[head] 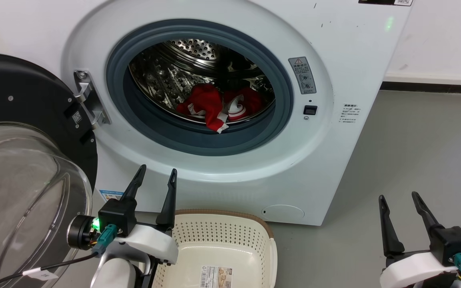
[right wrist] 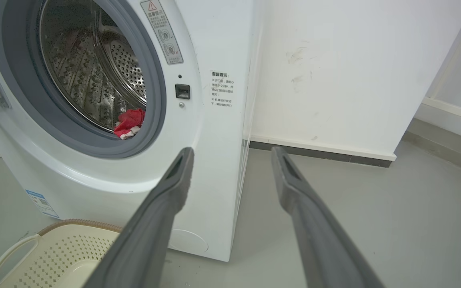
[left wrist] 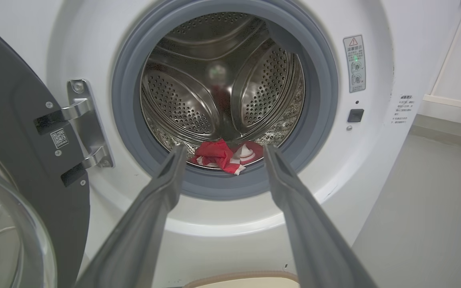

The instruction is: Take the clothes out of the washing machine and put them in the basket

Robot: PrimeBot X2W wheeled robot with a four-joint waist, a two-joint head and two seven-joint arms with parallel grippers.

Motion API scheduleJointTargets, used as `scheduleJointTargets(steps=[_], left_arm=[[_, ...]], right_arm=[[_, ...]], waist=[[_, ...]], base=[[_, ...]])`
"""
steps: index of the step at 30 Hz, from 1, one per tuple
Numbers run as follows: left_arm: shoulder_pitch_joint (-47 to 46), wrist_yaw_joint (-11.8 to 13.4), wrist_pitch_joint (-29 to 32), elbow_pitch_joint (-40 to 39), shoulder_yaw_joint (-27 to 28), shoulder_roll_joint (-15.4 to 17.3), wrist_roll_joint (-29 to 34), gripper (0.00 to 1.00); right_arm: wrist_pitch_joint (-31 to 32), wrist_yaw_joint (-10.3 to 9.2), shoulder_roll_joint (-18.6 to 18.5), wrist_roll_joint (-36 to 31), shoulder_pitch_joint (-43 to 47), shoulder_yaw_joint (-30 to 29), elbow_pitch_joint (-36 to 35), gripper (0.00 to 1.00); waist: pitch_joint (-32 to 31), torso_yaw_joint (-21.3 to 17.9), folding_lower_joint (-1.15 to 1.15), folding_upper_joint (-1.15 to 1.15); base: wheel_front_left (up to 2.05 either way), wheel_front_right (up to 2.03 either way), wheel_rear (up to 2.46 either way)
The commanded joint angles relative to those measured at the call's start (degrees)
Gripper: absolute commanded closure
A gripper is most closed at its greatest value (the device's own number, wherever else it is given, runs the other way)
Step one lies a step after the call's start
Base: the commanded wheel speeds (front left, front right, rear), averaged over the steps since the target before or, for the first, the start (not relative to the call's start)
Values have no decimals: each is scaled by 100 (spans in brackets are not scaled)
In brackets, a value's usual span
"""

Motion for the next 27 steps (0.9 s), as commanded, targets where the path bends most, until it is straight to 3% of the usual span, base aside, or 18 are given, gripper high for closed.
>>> scheduleJointTargets(steps=[1,27], left_arm=[[-57,-11,-49,9,2,5,118,0],[-478,-7,-75,168,134,-24,196,0]], right_arm=[[-54,-2,-11,-111,23,-12,8,0],[-125,-2,-10,-46,-196,111,-38,0]], waist=[[0,4,0,0],[334,-111,0,0]], base=[[0,0,0],[0,0,0]])
